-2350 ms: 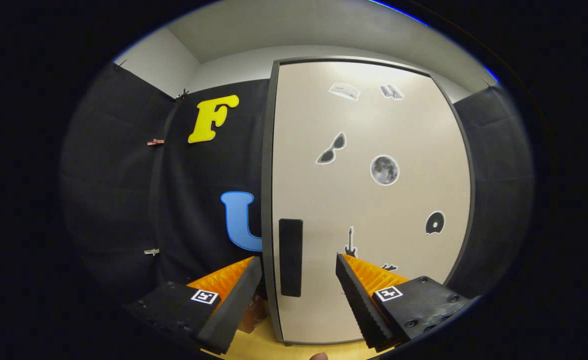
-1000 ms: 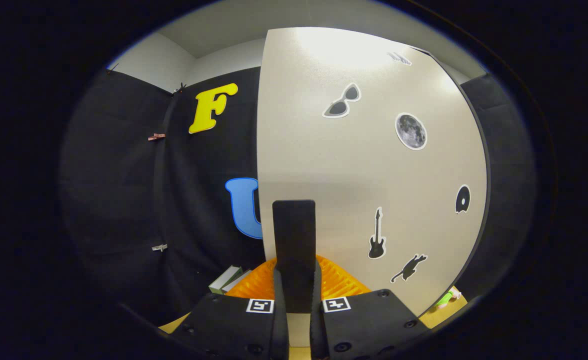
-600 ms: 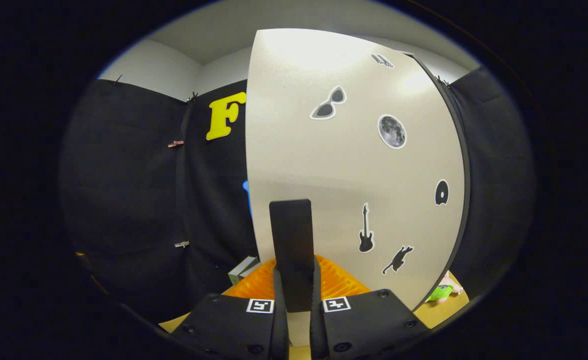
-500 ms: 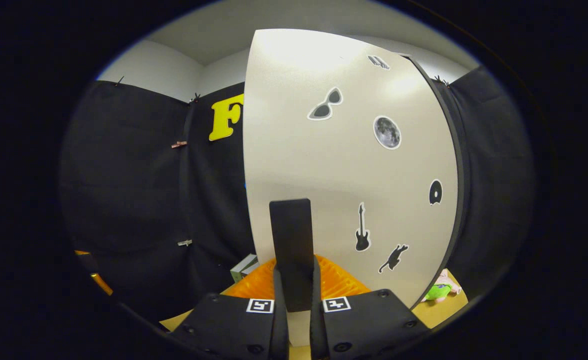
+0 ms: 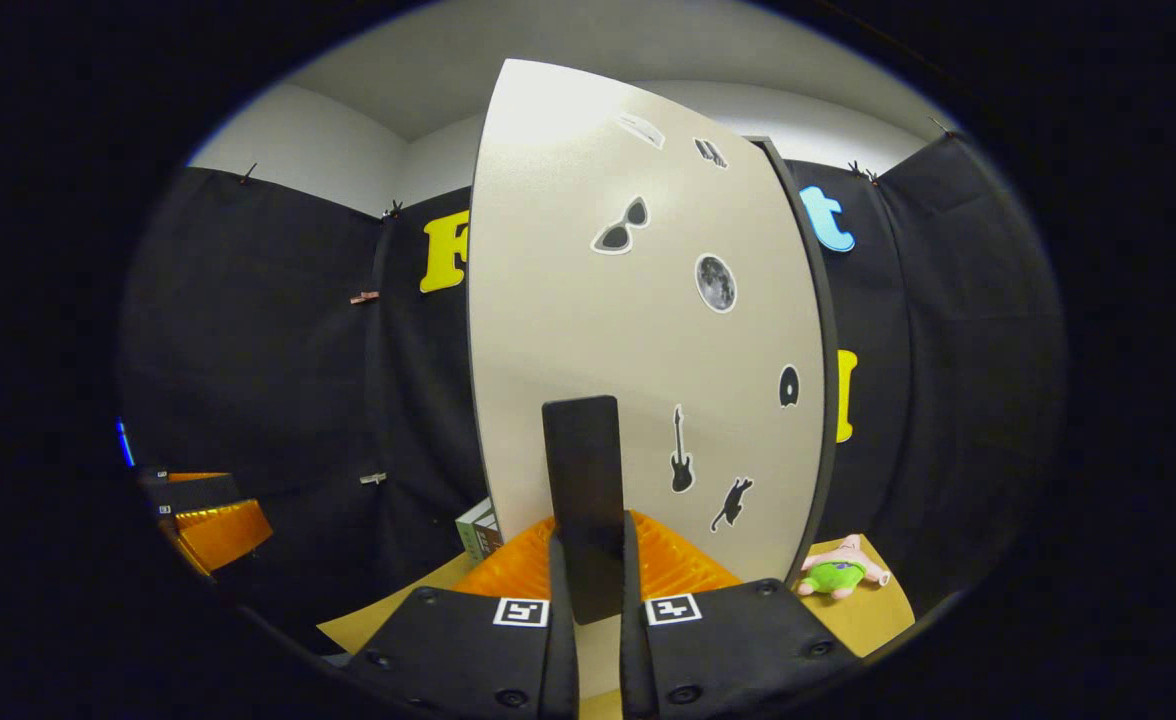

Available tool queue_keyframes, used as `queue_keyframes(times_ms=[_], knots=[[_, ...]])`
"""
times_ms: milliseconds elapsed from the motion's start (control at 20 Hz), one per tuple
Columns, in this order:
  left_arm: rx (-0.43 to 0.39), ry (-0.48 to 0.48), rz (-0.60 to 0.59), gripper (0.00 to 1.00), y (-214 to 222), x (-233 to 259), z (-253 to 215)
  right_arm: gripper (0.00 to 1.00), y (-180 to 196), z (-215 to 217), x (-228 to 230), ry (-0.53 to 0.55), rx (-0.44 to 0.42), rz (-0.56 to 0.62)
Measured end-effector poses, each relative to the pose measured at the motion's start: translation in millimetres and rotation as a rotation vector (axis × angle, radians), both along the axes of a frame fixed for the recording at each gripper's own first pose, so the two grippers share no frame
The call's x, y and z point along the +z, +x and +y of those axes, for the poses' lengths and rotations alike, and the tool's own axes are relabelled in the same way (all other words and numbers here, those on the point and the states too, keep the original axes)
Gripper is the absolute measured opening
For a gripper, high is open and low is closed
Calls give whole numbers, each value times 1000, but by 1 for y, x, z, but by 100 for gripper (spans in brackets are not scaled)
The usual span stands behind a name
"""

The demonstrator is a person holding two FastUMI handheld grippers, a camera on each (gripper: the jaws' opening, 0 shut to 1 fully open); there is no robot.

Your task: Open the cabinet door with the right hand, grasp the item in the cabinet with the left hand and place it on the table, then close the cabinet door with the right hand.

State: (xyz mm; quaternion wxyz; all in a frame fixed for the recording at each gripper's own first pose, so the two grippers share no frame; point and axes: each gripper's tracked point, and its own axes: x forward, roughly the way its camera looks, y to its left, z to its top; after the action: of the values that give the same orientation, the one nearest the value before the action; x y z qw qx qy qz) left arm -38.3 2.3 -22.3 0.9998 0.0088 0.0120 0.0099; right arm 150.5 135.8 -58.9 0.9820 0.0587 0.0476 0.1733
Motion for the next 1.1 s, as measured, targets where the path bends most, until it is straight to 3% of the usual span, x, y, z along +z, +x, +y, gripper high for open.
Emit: queue_keyframes(times_ms=[650, 1100], knots=[[-144, 7, -16, 94, 23, 8, -73, 19, -5, -53, 3, -27, -180, -8], [-213, -11, -17, 94, 40, 11, -118, 18, -2, -74, 11, 0, -249, -20]])
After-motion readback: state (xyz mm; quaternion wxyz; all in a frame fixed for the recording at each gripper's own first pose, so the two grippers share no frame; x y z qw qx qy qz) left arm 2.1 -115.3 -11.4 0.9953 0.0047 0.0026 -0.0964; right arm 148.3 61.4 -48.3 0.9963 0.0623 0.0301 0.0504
